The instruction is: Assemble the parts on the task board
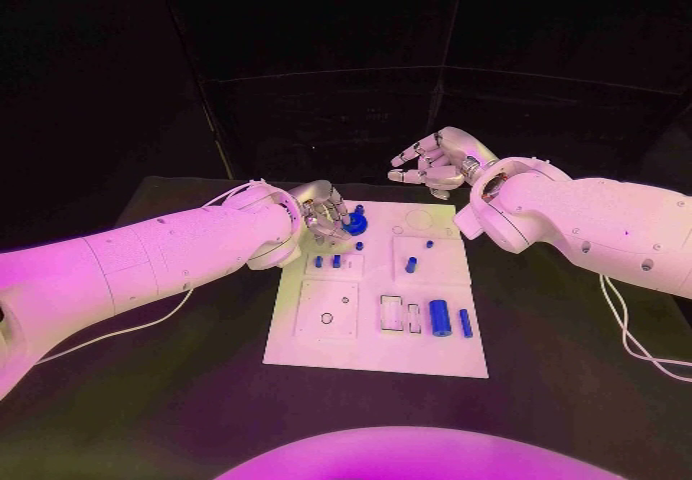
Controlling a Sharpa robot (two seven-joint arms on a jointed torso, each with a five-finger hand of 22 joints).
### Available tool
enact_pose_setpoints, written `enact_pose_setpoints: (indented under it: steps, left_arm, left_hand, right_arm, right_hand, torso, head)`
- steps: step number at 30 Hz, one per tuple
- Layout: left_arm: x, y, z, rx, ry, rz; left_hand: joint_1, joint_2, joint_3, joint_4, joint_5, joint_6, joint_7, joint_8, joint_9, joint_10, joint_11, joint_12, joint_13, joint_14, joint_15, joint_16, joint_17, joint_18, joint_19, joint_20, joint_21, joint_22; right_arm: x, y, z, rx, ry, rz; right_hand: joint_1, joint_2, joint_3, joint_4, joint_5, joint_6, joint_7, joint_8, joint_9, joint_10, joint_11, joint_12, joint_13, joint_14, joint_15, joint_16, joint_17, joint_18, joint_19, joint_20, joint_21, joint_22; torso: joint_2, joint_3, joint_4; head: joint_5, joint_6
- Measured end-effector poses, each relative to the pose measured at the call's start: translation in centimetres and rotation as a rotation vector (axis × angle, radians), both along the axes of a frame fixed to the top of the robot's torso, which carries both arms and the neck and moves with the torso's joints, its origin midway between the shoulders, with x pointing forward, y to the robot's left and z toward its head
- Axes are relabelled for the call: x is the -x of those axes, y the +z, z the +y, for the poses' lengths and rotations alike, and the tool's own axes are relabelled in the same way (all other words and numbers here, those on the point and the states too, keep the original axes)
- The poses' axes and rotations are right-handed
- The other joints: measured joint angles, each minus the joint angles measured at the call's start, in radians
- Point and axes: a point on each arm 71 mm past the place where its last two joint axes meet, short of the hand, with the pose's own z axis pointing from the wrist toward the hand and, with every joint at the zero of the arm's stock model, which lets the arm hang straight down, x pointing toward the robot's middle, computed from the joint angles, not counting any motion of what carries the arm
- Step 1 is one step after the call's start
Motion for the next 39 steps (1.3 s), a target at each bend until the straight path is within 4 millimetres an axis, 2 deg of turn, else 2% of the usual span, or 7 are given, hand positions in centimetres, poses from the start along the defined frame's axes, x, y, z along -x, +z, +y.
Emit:
enact_pose_setpoints:
  steps: [2,7,10,13,20,22,39]
  left_arm:
    - [0.0,-0.2,-0.3,0.001,-0.029,-0.025]
    - [0.0,-0.5,-1.2,-0.020,-0.093,-0.077]
    - [-0.1,-0.6,-1.7,-0.043,-0.125,-0.103]
    - [-0.1,-0.8,-2.2,-0.067,-0.151,-0.120]
    - [-0.4,-1.2,-2.8,-0.116,-0.178,-0.129]
    - [-0.5,-1.2,-2.9,-0.128,-0.182,-0.127]
    - [-0.9,-2.0,-3.8,-0.206,-0.211,-0.113]
  left_hand:
    - [0.006,-0.006,0.005,-0.009,0.000,0.019,0.003,-0.025,-0.022,0.007,0.007,-0.027,-0.035,0.064,-0.002,0.068,0.052,0.003,0.038,-0.002,0.013,0.001]
    - [0.004,-0.015,0.012,-0.024,0.000,0.049,-0.007,-0.064,-0.055,0.016,-0.002,-0.060,-0.086,0.159,-0.010,0.188,0.158,0.003,0.102,-0.009,0.051,0.024]
    - [-0.003,-0.022,0.012,-0.029,0.000,0.061,-0.012,-0.086,-0.072,0.016,-0.002,-0.075,-0.111,0.209,-0.015,0.254,0.225,0.003,0.161,-0.014,0.142,0.101]
    - [-0.003,-0.022,0.012,-0.034,0.000,0.072,-0.016,-0.105,-0.084,0.016,-0.002,-0.086,-0.131,0.242,-0.018,0.299,0.272,-0.013,0.206,-0.017,0.222,0.171]
    - [-0.006,-0.026,0.009,-0.037,0.000,0.098,-0.014,-0.117,-0.096,0.022,-0.008,-0.089,-0.152,0.256,-0.021,0.318,0.289,-0.013,0.240,-0.023,0.287,0.228]
    - [-0.006,-0.026,0.011,-0.038,0.000,0.105,-0.021,-0.120,-0.100,0.030,-0.009,-0.093,-0.158,0.256,-0.021,0.320,0.289,-0.028,0.249,-0.024,0.300,0.240]
    - [-0.010,-0.022,0.038,-0.056,0.000,0.172,-0.044,-0.143,-0.116,0.084,-0.021,-0.113,-0.194,0.263,-0.028,0.324,0.275,-0.028,0.273,-0.035,0.342,0.286]
  right_arm:
    - [0.0,0.0,0.0,0.000,0.000,0.000]
    - [0.0,0.0,0.0,0.000,0.001,0.000]
    - [0.0,0.0,0.1,0.000,0.002,0.001]
    - [0.0,0.0,0.2,-0.001,0.004,0.001]
    - [0.0,0.0,0.3,-0.001,0.007,0.001]
    - [0.0,0.0,0.3,-0.001,0.007,0.001]
    - [0.0,0.0,0.6,-0.002,0.012,0.002]
  right_hand:
    - [0.000,0.000,0.000,0.000,0.000,0.000,0.000,0.000,0.000,0.000,0.000,0.000,0.000,0.000,0.000,0.000,0.000,0.000,0.000,0.000,0.000,0.000]
    - [0.000,0.000,0.000,0.000,0.000,0.000,0.000,0.000,0.000,0.000,0.000,0.000,0.000,0.000,0.000,0.000,0.000,0.000,0.000,0.000,0.000,0.000]
    - [0.000,0.000,0.000,0.000,0.000,0.000,0.000,0.000,0.000,0.000,0.000,0.000,0.000,0.000,0.000,0.000,0.000,0.000,0.000,0.000,0.000,0.000]
    - [0.000,0.000,0.000,0.000,0.000,0.000,0.000,0.000,0.000,0.000,0.000,0.000,0.000,0.000,0.000,0.000,0.000,0.000,0.000,0.000,0.000,0.000]
    - [0.000,0.000,0.000,0.000,0.000,0.000,0.000,0.000,0.000,0.000,0.000,0.000,0.000,0.000,0.000,0.000,0.001,0.000,0.000,0.000,0.000,0.000]
    - [0.000,0.000,0.000,0.000,0.000,0.000,0.000,0.000,0.000,0.000,0.000,0.000,0.000,0.000,0.000,0.000,0.001,0.000,0.000,0.000,0.000,0.000]
    - [0.000,0.000,0.000,0.000,0.000,0.000,0.000,0.000,0.000,0.000,0.000,0.000,0.000,0.000,0.000,0.000,0.000,0.000,0.000,0.000,0.000,0.000]
  torso:
    - [0.000,-0.0001,-0.0004]
    - [0.000,0.0000,-0.0012]
    - [0.000,0.0000,-0.0012]
    - [0.000,0.0000,-0.0012]
    - [0.000,0.0005,-0.0009]
    - [0.000,0.0005,-0.0007]
    - [0.000,0.0001,0.0012]
  head:
    - [-0.001,0.001]
    - [-0.004,0.003]
    - [-0.006,0.003]
    - [-0.007,0.003]
    - [-0.007,0.001]
    - [-0.007,0.000]
    - [-0.010,-0.004]
